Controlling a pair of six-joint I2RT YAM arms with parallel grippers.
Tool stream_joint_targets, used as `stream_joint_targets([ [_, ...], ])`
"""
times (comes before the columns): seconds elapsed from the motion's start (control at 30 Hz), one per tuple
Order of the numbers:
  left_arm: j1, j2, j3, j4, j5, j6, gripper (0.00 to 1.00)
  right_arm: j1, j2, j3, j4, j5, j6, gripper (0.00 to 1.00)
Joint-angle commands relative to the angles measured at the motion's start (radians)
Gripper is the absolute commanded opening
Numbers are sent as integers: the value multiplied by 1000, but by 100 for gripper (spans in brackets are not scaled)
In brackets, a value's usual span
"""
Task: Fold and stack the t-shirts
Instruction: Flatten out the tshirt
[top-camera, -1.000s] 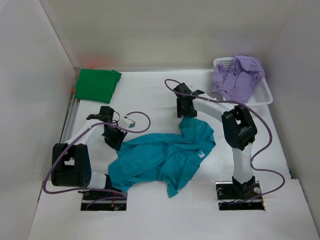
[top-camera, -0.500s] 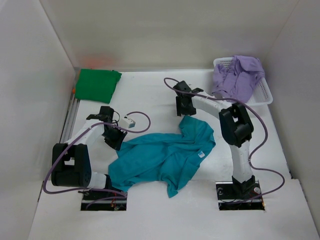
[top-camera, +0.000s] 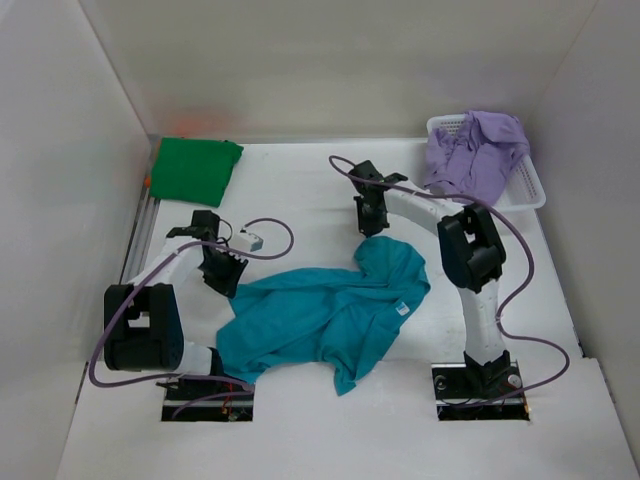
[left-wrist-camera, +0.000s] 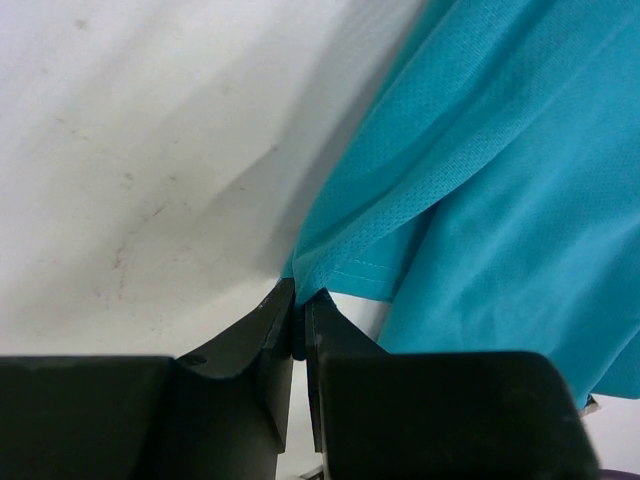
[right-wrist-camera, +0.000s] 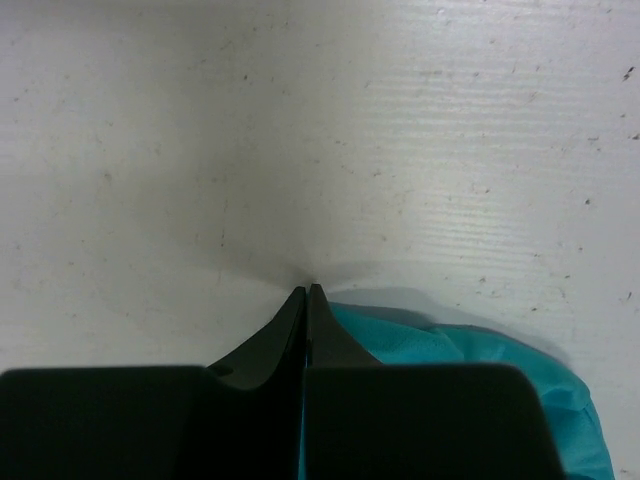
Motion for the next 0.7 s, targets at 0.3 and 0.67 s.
stream_joint_targets([
  [0.3,35,200,546,190,-145,-107,1,-122,-27,762,-110,1,-72,0],
  [0.67,70,138,1005,457,-248,-141,2,-210,-387,741,99,-20,-102,0],
])
